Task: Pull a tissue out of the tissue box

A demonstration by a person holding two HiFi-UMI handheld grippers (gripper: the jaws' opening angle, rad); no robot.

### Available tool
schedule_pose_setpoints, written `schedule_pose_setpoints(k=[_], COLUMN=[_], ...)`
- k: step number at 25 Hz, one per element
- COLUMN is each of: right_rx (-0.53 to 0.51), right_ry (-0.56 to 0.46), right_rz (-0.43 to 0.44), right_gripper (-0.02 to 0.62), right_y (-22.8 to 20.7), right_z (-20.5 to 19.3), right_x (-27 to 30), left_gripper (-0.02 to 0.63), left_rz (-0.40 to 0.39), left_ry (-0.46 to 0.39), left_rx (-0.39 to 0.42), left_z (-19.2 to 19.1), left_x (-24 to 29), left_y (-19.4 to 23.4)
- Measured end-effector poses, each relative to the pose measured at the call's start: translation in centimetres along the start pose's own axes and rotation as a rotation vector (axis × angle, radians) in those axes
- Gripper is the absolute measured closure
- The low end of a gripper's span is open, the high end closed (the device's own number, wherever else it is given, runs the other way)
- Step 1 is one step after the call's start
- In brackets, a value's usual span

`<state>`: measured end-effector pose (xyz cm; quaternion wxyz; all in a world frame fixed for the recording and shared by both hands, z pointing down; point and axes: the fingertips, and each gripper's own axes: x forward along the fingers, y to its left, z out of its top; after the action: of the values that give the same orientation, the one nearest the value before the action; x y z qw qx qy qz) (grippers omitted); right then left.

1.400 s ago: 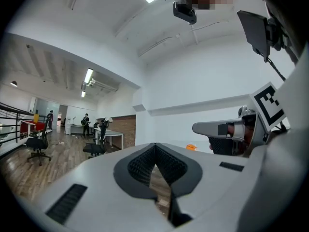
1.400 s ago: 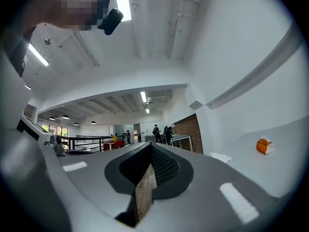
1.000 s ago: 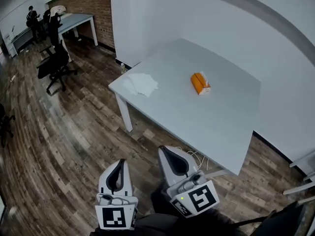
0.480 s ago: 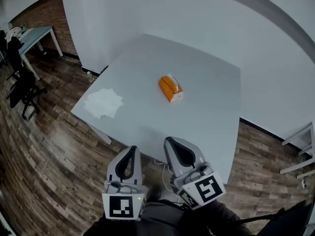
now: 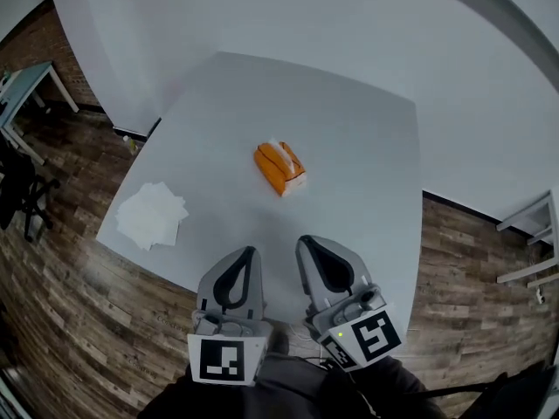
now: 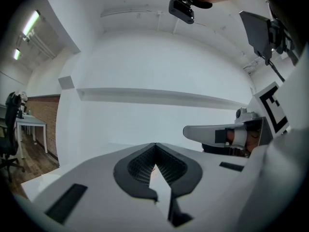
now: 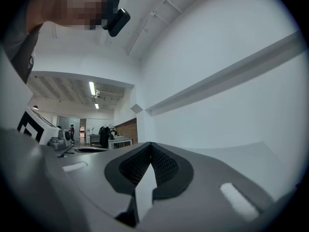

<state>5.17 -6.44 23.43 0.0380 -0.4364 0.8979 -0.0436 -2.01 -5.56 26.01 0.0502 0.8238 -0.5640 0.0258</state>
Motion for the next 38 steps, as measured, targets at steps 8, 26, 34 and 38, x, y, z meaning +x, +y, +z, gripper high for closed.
schedule_pose_setpoints(k=[8, 26, 34, 38], right_rx=[0.049, 0.102, 0.114, 0.121], right_ry=[0.079, 0.275, 0.343, 0.372], right_rz=[-0.077, -0.221, -0.226, -0.254], right_gripper=[0.594, 0.549, 0.549, 0.555], right_y=[-8.8, -19.5, -20.0, -20.3], right_z=[-5.3, -16.1, -18.5, -19.5], right_x=[11.7, 20.8, 21.2, 21.2], left_gripper=[0.606, 0.606, 0.606, 0.606], left_rz=[-0.072, -0.265, -0.267, -0.263], left_ry=[0.115, 0.31, 0.332, 0.339], left_rx=[-0.045, -0.086, -0.093, -0.107], left_z=[-3.9, -12.3, -13.1, -13.4], left_x=[14.1, 26.3, 26.9, 26.9], left_y=[5.6, 5.9, 5.9, 6.1])
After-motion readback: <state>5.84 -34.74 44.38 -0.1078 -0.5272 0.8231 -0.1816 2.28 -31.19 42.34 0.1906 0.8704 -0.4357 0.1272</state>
